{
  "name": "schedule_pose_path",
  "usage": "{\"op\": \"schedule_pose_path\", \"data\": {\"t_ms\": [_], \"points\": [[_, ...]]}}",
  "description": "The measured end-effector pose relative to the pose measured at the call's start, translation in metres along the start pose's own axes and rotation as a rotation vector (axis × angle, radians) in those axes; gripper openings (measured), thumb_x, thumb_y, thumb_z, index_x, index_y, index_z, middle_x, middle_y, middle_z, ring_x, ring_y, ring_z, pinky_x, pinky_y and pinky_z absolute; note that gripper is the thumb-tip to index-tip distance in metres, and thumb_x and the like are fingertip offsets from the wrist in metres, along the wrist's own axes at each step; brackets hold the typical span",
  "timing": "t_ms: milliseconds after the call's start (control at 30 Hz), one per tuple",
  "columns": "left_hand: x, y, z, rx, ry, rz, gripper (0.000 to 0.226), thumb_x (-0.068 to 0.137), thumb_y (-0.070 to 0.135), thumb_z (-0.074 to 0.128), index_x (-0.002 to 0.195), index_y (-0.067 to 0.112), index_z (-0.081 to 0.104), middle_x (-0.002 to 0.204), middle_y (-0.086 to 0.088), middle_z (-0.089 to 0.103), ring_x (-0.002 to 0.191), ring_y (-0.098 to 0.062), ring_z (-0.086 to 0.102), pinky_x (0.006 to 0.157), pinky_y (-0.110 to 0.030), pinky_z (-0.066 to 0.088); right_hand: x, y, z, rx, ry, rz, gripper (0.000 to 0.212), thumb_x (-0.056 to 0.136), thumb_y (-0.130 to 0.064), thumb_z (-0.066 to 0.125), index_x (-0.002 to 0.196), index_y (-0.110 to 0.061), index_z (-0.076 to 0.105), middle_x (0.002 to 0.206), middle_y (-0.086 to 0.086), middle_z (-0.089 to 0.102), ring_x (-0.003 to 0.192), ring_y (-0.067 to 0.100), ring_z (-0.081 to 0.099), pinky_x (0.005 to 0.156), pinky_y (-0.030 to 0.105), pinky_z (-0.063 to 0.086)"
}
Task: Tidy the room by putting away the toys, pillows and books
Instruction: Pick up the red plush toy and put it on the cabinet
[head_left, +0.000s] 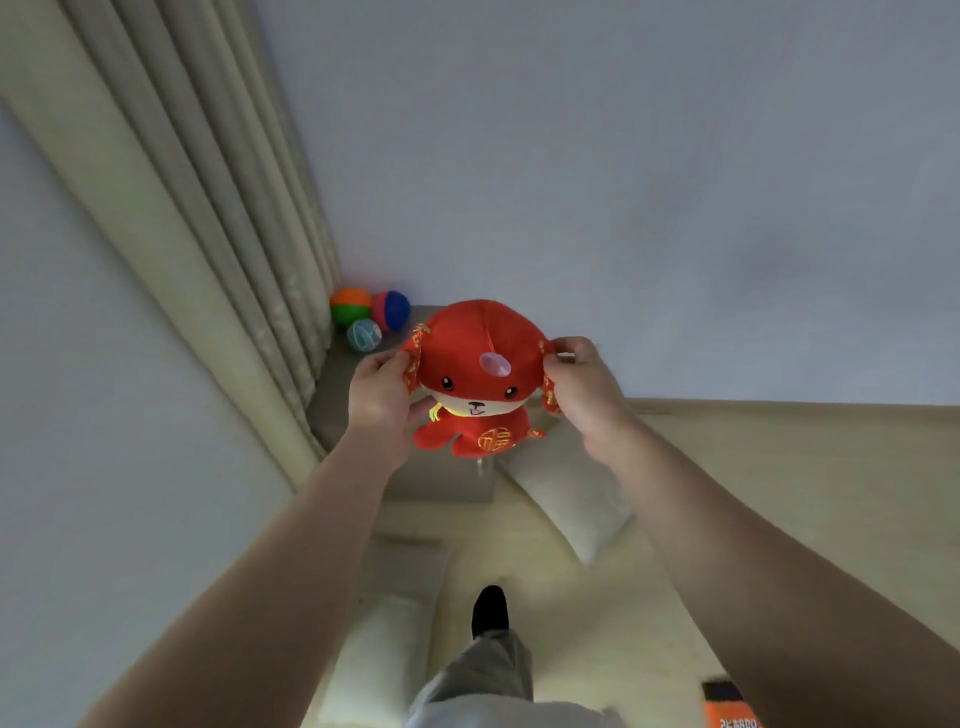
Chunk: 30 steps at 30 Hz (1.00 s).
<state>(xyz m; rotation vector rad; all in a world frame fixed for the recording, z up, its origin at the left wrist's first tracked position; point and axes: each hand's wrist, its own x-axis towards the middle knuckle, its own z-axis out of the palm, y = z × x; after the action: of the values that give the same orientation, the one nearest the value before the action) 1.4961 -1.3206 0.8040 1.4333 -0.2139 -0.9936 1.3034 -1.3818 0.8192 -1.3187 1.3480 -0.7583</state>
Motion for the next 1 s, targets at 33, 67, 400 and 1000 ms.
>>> {"op": "schedule_pose_path", "data": {"t_ms": [33, 67, 400, 1000], "points": [[0.026, 0.002, 0.009, -0.004, 0.0, -0.015, 0.02, 0.104, 0.017, 0.054, 0.124, 0.014, 0.058, 0.12, -0.01, 0.068, 0.104, -0.028, 0.07, 0.081, -0.051, 0.063, 0.025, -0.002, 0.005, -0.008, 0.008, 0.01, 0.019, 0.105, -0.02, 0.044, 0.123, -0.02, 0.05, 0.106, 0.001, 0.061, 0.091, 0.018, 0.062, 0.065, 0.028, 0.046], [0.047, 0.004, 0.017, -0.002, 0.003, -0.034, 0.019, 0.104, 0.015, 0.053, 0.123, 0.016, 0.058, 0.121, -0.009, 0.067, 0.105, -0.028, 0.07, 0.08, -0.051, 0.063, 0.044, -0.005, 0.009, -0.017, 0.013, 0.028, 0.021, 0.105, -0.019, 0.044, 0.125, -0.019, 0.051, 0.109, 0.003, 0.062, 0.094, 0.021, 0.063, 0.066, 0.029, 0.047], [0.2, 0.037, 0.1, 0.083, -0.037, -0.1, 0.025, 0.106, 0.017, 0.049, 0.126, 0.022, 0.063, 0.113, -0.002, 0.072, 0.081, -0.013, 0.076, 0.076, -0.045, 0.064, 0.202, -0.045, 0.027, -0.154, 0.03, 0.146, 0.041, 0.098, 0.002, 0.045, 0.134, -0.017, 0.049, 0.123, 0.005, 0.06, 0.108, 0.028, 0.062, 0.064, 0.026, 0.052], [0.349, 0.037, 0.154, 0.169, 0.018, -0.206, 0.053, 0.084, 0.035, 0.081, 0.129, 0.023, 0.056, 0.125, -0.003, 0.064, 0.108, -0.025, 0.065, 0.093, -0.052, 0.058, 0.408, -0.049, 0.064, -0.194, -0.331, 0.36, 0.066, 0.082, -0.012, 0.07, 0.139, -0.026, 0.039, 0.126, 0.009, 0.056, 0.111, 0.036, 0.062, 0.075, 0.04, 0.06]]}}
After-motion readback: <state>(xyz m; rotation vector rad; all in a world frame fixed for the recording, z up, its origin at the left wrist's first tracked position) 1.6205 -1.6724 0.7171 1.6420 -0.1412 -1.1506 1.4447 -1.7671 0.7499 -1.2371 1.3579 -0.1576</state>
